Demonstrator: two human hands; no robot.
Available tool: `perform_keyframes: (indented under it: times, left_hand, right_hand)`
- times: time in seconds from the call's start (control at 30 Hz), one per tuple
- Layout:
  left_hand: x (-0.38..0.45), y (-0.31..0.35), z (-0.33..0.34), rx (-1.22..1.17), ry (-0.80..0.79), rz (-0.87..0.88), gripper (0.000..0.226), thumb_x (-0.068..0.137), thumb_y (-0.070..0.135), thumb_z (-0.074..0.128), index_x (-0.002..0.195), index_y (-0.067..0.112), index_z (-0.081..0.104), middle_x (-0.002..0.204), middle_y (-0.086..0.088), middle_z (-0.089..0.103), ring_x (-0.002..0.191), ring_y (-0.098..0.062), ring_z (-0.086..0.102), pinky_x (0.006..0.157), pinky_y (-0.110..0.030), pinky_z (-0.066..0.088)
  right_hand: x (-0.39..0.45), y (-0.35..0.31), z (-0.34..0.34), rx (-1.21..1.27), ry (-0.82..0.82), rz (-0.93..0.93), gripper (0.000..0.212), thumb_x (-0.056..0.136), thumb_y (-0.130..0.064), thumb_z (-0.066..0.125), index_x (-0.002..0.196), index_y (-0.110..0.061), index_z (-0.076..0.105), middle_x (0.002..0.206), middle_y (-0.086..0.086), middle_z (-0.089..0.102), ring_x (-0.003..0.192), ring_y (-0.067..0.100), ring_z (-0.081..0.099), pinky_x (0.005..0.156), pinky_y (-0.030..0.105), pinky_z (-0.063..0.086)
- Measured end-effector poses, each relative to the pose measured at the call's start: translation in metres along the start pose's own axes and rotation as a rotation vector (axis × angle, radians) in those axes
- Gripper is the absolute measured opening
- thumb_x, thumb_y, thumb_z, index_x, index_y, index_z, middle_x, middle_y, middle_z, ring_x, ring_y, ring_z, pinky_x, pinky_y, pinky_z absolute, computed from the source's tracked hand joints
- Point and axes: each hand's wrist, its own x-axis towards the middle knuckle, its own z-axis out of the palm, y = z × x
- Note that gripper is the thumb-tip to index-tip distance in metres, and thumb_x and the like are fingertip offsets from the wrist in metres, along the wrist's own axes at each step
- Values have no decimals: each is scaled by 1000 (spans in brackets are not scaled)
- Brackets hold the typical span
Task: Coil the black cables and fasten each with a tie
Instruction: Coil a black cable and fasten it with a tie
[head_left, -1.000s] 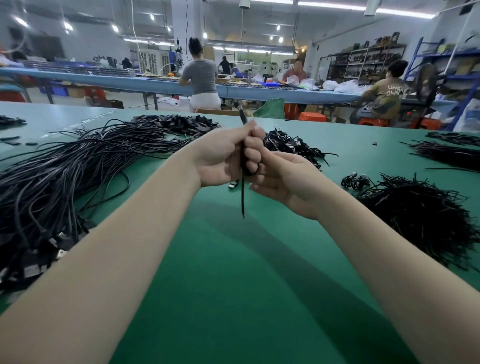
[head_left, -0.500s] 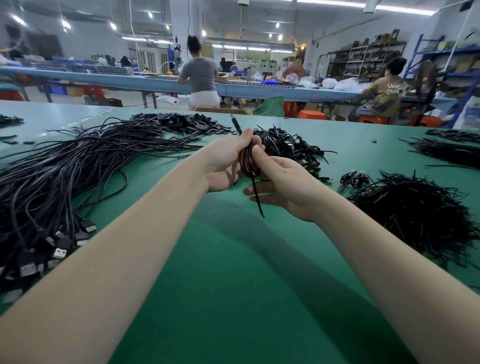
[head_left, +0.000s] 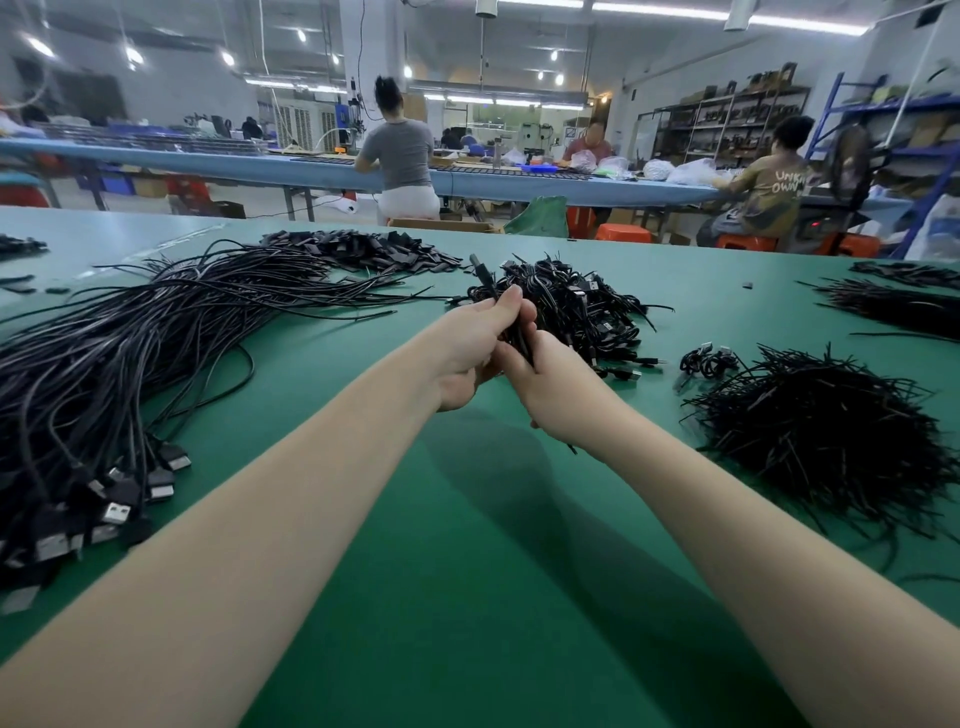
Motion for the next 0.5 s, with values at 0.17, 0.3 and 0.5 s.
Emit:
perform_keyframes:
  times: [0.17, 0.3, 0.5]
  left_hand:
    - [2, -7, 3, 7, 21, -63, 35, 100, 38, 47, 73, 23, 63, 69, 8, 59, 66, -9, 48, 74, -23, 37]
    - [2, -17, 5, -28, 7, -122, 34, 100, 36, 48, 75, 23, 67, 66, 8, 63, 65, -9, 52, 76, -24, 40]
    - [6, -24, 5, 119, 42, -10, 32, 101, 37, 45, 77, 24, 61, 76, 9, 63, 65, -6, 54, 70, -24, 42]
  right_hand:
    - [1, 18, 6, -266, 111, 9, 32, 102, -38, 29, 96, -12, 46, 101, 12, 62, 89, 35, 57, 68, 35, 38]
    - [0, 30, 5, -357, 87, 57, 28, 102, -39, 27, 89, -18, 38, 106, 14, 62, 94, 36, 57, 69, 35, 36]
    - [2, 29, 2, -77, -45, 50, 29, 103, -35, 35, 118, -14, 48, 82, 6, 55, 66, 22, 49, 55, 26, 31]
